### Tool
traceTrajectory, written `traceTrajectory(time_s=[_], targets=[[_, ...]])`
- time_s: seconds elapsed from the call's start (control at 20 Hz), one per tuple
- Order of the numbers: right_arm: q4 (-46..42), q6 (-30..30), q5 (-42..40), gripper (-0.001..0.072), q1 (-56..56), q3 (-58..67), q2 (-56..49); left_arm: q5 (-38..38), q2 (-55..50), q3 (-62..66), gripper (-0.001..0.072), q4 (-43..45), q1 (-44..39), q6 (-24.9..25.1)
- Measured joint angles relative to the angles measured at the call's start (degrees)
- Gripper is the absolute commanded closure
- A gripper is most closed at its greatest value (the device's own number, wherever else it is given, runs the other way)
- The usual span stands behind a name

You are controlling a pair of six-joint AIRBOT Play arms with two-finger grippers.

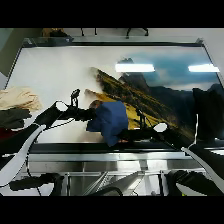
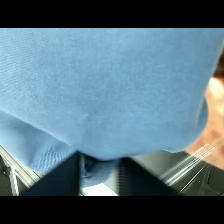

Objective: Fold the shirts.

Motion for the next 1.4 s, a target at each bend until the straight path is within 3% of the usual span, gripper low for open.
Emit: traceTrajectory(time_s=[0.05, 0.1, 0.4, 0.6, 0.8, 1.05, 1.2, 1.4], targets=[[0.0, 0.0, 0.0, 0.0577, 0.0, 0.0, 0.0, 0.2, 0.0, 0.0, 0.0696, -0.2, 0.0, 0.2], [0.0, 0.0, 0.0, 0.0694, 0.0, 0.0, 0.0, 0.3, 0.0, 0.0, 0.0696, -0.4, 0.0, 0.3], [0.1, -1.9, 0.5, 0.0692, -0.7, 0.9, 1.4, 0.1, 3.5, 0.0, 0.0698, -0.8, 0.2, 1.0], [0.0, -5.4, 6.6, 0.0692, -6.0, 8.0, 5.5, -1.2, 14.8, 0.7, 0.0699, -2.7, 0.3, 1.3], [0.0, -8.9, 18.8, 0.0691, -15.0, 27.4, 8.9, -4.3, 29.2, 9.8, 0.0699, -7.2, -0.7, 1.9], [-3.2, -10.5, 26.6, 0.0692, -19.8, 61.0, 9.5, -6.2, 41.2, 34.2, 0.0699, -8.5, -5.7, 1.6], [-9.1, -8.5, 27.1, 0.0692, -20.5, 76.7, 7.9, -8.6, 42.4, 47.6, 0.0698, -3.5, -7.5, -2.4], [-13.7, -6.6, 27.6, 0.0691, -20.8, 84.2, 3.3, -15.9, 37.1, 57.5, 0.0697, 2.1, -8.2, -7.6]])
